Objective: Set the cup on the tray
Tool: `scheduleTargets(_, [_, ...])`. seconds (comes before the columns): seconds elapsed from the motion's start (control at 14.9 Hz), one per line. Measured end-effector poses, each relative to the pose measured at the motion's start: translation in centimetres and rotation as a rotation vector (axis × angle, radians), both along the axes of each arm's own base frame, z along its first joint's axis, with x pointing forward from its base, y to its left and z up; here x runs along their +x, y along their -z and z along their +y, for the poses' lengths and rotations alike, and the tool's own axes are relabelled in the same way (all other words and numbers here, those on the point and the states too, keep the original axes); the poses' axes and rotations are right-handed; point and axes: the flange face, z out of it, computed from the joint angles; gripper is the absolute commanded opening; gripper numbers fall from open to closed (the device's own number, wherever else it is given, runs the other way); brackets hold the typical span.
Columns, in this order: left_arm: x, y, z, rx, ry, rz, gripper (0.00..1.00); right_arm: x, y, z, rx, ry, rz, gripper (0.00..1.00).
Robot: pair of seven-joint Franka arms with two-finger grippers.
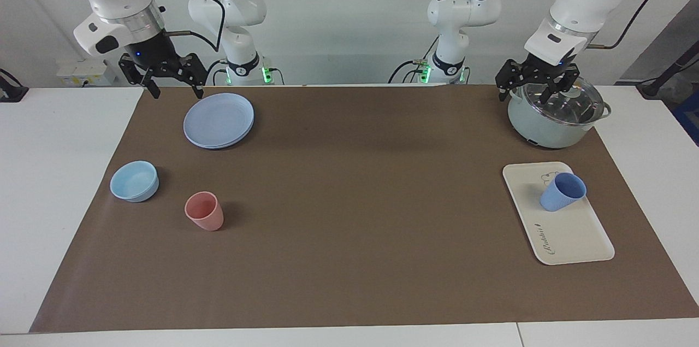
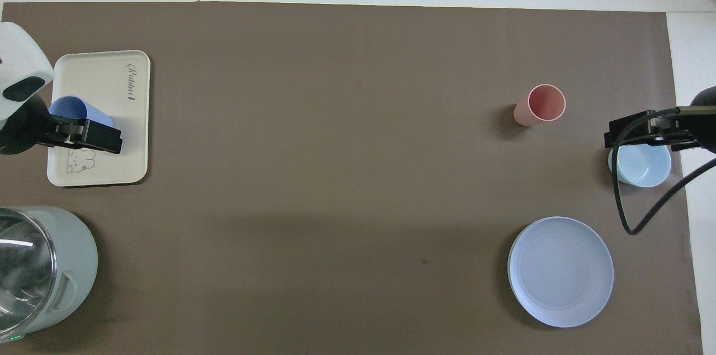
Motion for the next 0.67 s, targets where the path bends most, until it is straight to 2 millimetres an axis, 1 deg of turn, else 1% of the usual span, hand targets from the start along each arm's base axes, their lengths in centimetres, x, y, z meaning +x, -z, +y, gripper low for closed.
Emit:
scheduleTargets(0.4, [0.26,0.61,0.19,-0.001,-0.025,-0.009,1.00,0.14,-0.12,-0.15,-0.013,-0.011,-0.013,1.00])
scheduleTargets(0.67, [0.29,0.65,0.24,-0.001,-0.030,-0.010,1.00,0.14,-0.12,-0.35,-0.032,-0.038,-0.014,1.00])
